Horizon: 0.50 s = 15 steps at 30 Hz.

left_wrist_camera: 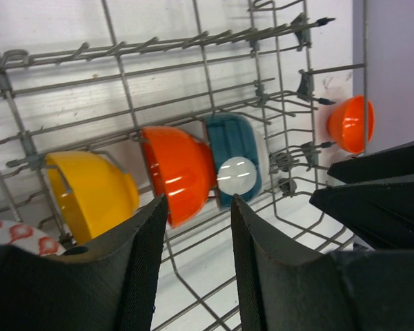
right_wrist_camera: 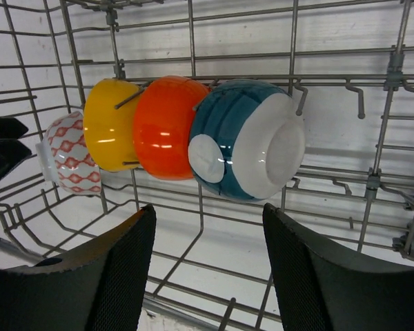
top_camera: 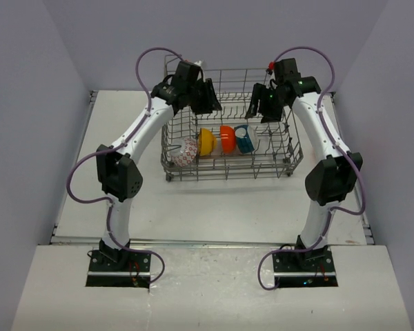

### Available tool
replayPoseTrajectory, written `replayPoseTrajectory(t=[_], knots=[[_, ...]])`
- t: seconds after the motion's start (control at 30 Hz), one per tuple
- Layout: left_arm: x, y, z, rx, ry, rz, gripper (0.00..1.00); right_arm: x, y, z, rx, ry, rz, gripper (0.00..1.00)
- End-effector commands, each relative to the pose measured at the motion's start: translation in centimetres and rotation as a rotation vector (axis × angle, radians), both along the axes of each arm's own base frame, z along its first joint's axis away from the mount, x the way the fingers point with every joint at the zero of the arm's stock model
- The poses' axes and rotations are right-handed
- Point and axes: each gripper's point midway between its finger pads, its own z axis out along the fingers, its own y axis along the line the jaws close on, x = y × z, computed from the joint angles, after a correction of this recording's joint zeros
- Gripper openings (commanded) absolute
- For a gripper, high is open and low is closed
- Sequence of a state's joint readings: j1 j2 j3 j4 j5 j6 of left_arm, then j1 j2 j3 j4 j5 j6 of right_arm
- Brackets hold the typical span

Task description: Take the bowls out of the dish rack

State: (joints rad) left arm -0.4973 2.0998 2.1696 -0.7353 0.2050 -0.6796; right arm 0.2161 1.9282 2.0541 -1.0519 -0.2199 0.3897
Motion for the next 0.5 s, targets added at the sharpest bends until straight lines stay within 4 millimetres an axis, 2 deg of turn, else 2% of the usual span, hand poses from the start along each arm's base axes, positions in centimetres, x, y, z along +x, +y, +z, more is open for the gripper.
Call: replayPoseTrajectory(t=[0.0,0.2,0.47], knots=[[-1.5,2.1,1.2,0.044,0.001,0.01,0.43,-0.1,0.8,0.3,0.037,-0.005,0.031,0.63],[-2.1,2.7,0.4,0.078,0.039,0.015,0.43,-0.5,1.8,-1.9,0.029,0.046,0.05,0.63],[-3.0,1.3,-2.1,0.032,0.125,-0.047,0.43,-0.8,2.4,-4.4,0.016,0.096,0.055,0.63]])
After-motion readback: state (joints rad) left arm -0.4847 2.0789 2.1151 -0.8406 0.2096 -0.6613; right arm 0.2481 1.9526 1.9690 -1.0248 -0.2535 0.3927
